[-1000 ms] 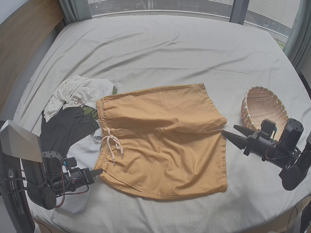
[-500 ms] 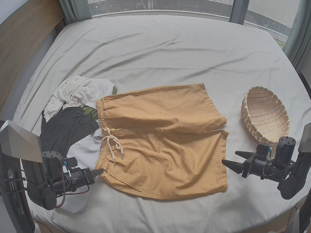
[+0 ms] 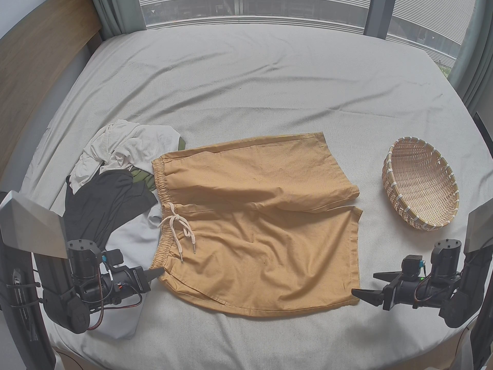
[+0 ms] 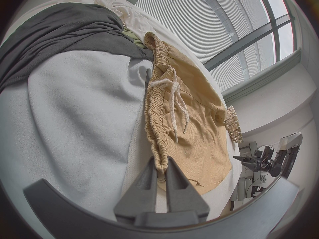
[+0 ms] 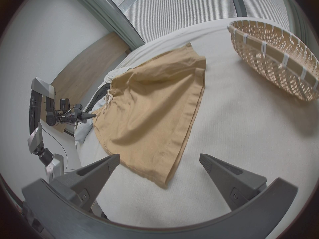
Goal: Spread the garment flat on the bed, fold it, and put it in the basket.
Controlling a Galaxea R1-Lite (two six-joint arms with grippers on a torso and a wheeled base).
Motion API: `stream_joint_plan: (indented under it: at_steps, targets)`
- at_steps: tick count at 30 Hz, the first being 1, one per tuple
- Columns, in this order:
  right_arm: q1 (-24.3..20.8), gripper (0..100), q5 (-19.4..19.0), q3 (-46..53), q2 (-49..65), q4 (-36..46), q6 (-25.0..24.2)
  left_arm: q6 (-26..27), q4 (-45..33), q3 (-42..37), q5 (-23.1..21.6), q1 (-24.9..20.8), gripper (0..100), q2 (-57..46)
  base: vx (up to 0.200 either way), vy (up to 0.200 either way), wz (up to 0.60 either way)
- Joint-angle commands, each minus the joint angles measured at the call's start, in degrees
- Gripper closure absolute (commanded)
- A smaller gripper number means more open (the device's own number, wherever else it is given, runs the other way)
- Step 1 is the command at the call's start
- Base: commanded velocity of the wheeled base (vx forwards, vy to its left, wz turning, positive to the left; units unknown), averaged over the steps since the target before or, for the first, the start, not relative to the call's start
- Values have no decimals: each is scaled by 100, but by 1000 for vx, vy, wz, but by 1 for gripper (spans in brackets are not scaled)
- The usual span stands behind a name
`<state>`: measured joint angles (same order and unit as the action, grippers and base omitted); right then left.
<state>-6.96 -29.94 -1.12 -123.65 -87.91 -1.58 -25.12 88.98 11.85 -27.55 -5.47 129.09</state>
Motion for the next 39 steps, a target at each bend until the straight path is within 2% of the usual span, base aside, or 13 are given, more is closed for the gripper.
stream_joint_plan:
  at_steps: [1,15,36,37,39]
  targets:
    - [-25,0,-12,112,-722,-25,62,25,14,10,39,-24,100,3,0,0,0]
    - [-271,0,-91,-28,-871,-34,53,69,14,10,39,-33,100,11,0,0,0]
    - [-306,0,-100,-406,-1118,-34,-123,78,14,19,39,-50,100,29,0,0,0]
    - [-306,100,-100,-406,-1118,-34,-123,78,14,19,39,-50,100,29,0,0,0]
    - [-306,100,-100,-406,-1118,-34,-158,78,23,19,39,-50,100,29,0,0,0]
